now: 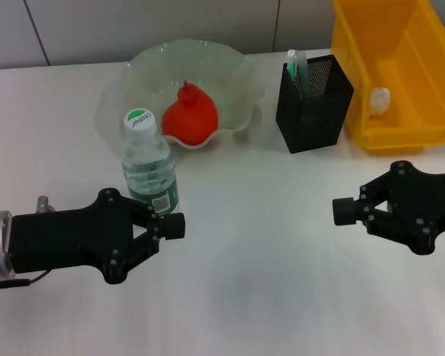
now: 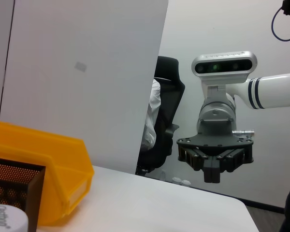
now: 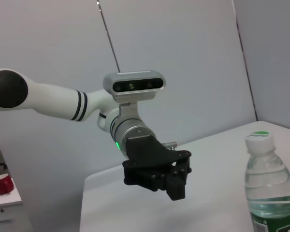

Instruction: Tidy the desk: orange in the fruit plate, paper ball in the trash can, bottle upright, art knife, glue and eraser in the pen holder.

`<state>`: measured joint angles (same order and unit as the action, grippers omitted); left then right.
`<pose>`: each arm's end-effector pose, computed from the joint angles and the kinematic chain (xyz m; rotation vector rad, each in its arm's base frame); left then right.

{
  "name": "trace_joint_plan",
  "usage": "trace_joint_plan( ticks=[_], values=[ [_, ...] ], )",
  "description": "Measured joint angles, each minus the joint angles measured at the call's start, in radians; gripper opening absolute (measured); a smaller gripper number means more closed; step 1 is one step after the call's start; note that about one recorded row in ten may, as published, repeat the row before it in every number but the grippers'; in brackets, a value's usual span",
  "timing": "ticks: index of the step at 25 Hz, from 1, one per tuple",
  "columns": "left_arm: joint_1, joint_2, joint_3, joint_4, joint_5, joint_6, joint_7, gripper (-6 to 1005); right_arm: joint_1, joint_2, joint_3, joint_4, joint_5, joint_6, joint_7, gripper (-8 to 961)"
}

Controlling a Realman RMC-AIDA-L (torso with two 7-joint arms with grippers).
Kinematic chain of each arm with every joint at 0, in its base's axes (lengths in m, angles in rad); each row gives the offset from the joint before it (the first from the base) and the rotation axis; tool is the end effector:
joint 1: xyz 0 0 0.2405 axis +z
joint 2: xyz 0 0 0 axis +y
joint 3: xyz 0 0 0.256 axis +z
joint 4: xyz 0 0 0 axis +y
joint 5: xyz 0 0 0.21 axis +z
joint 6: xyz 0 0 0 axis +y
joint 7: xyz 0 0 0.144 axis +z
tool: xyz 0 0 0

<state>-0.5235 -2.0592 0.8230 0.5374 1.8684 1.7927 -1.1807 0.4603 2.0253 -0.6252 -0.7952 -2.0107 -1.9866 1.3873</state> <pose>-0.2384 0.2903 -0.0148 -2.9441 -0.3454 -0.9904 0.2576 0.2808 0.0515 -2.9404 0.4527 0.8688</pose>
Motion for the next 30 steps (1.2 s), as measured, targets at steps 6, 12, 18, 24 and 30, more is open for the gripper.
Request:
trace_joint_plan(
  ticks=[6, 12, 18, 24, 30],
  values=[
    [-0.002, -0.001, 0.000, -0.002, -0.001, -0.018, 0.001, -2, 0.001, 0.001, -0.001, 0.001, 0.000, -0.001, 0.000, 0],
    [-0.016, -0.001, -0.001, -0.002, 0.000, -0.030, -0.002, -2, 0.001, 0.012, -0.016, 0.005, -0.001, -0.006, 0.000, 0],
    [-0.042, 0.001, 0.010, -0.003, 0.012, -0.026, -0.017, -2, -0.007, 0.026, -0.025, 0.005, -0.001, -0.012, -0.010, 33],
    [-0.053, -0.002, 0.010, 0.005, 0.029, -0.031, -0.056, 14, -0.011, 0.029, -0.030, 0.004, -0.001, -0.012, 0.015, 82],
    [-0.047, -0.004, 0.004, 0.032, 0.024, -0.030, -0.041, 113, -0.001, 0.021, -0.037, -0.010, -0.015, -0.011, 0.109, 141]
  ],
)
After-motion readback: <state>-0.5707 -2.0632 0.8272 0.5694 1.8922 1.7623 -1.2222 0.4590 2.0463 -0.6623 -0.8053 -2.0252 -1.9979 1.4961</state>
